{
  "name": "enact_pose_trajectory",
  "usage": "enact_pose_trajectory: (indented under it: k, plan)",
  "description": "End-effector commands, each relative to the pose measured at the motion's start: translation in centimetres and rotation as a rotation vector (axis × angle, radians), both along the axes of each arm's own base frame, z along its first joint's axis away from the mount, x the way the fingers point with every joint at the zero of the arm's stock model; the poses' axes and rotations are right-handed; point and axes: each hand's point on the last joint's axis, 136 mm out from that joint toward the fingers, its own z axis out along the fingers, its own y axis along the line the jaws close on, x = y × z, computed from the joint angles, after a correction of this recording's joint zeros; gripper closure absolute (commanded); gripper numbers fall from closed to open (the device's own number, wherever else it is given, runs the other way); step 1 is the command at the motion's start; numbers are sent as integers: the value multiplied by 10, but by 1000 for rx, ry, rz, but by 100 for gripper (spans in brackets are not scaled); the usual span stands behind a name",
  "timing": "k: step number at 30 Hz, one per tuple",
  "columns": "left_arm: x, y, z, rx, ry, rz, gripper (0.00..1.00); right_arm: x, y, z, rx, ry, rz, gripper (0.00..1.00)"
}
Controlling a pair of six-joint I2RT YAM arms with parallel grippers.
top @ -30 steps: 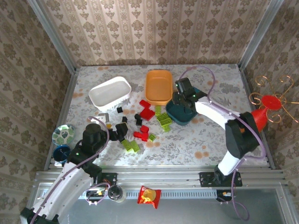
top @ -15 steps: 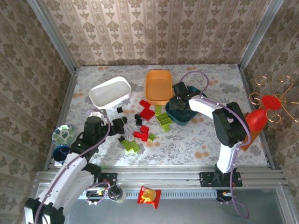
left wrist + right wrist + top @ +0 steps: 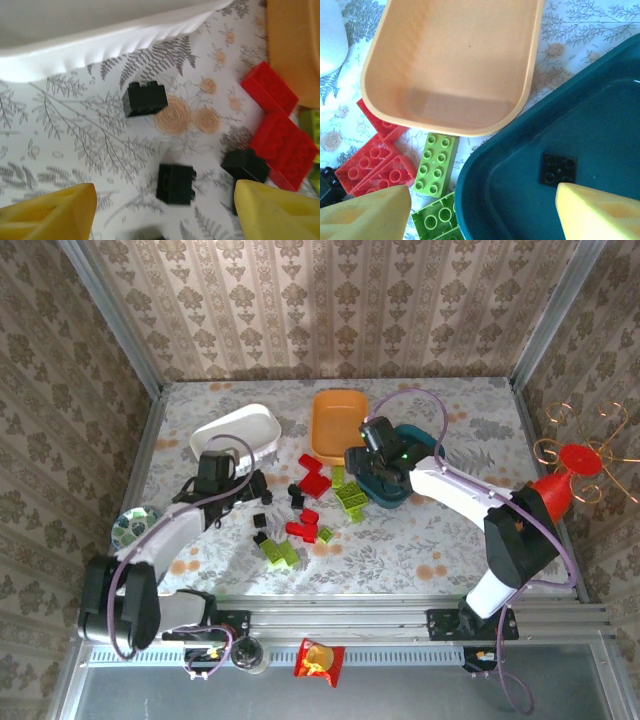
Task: Sort the legos into containers by color
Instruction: Pick up the lego from the middle-left of the table.
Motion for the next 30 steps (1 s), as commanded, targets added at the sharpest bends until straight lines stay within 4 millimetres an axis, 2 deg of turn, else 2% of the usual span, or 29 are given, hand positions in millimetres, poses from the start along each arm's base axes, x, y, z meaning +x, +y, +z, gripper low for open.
enact_pose_trajectory:
  k: [1, 9, 20, 28, 30]
  plan:
    - [24, 8, 1, 93, -59, 4, 26, -3, -7, 7, -2, -25, -9, 22]
    - [55, -2, -28, 134, -36, -32, 28, -6, -10, 15, 1, -46, -4, 22]
    - [73, -6, -50, 193, -18, -51, 41, -9, -11, 26, 12, -73, 4, 22]
    - [81, -9, -58, 211, -7, -55, 55, -10, -14, 36, 18, -94, 1, 22]
    - [83, -10, -59, 215, -6, -60, 65, -11, -14, 36, 19, -95, -1, 22]
